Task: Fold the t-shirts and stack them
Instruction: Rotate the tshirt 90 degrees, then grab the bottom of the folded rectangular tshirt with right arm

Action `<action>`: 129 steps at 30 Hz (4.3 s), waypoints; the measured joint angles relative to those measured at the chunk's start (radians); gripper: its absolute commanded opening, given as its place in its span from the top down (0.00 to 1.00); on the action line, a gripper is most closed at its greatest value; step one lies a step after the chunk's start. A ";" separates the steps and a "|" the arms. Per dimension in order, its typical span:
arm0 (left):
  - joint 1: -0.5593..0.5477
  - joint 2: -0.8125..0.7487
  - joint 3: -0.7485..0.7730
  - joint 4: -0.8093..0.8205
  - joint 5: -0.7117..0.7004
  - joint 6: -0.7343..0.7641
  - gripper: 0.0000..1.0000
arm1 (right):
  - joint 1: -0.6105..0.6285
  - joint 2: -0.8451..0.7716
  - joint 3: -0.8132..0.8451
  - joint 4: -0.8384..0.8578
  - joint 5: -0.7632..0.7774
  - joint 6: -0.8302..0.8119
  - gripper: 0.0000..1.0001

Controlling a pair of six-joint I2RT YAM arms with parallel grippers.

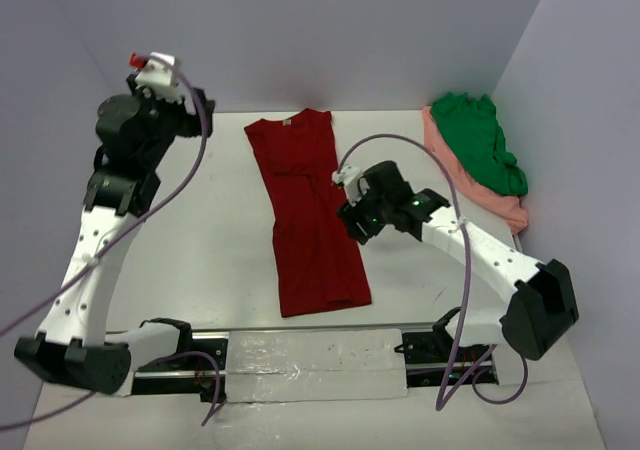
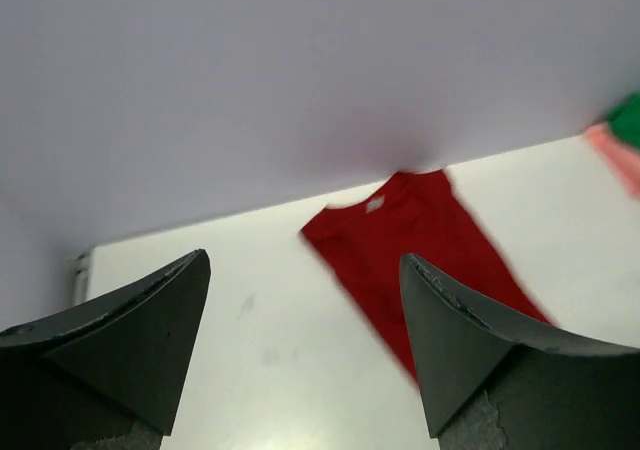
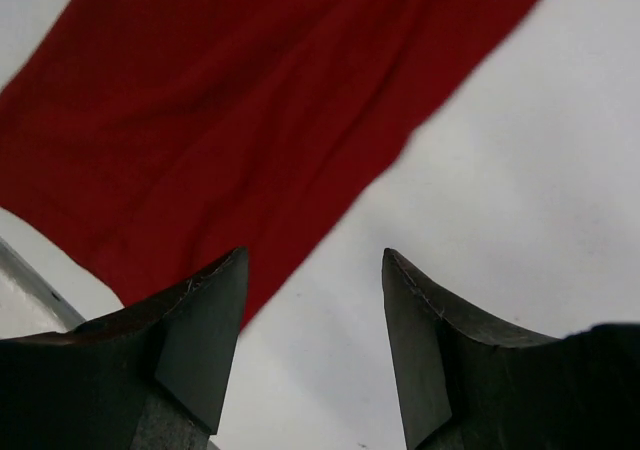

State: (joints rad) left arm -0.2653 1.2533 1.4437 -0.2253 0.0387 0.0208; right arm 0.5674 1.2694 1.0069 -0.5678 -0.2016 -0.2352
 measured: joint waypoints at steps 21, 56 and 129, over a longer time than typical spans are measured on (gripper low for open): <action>0.294 -0.290 -0.537 -0.257 0.243 0.125 0.14 | 0.509 0.296 0.002 -0.054 0.247 -0.013 0.37; 0.339 -0.276 -0.568 -0.242 0.317 0.122 0.15 | 0.652 0.501 0.092 -0.158 0.375 0.014 0.51; 0.340 -0.267 -0.583 -0.243 0.386 0.123 0.16 | 0.652 0.494 0.118 -0.195 0.272 -0.009 0.50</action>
State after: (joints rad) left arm 0.0742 0.9867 0.8604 -0.4683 0.4248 0.1440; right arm 1.2198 1.7630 1.1248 -0.7628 0.0704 -0.2440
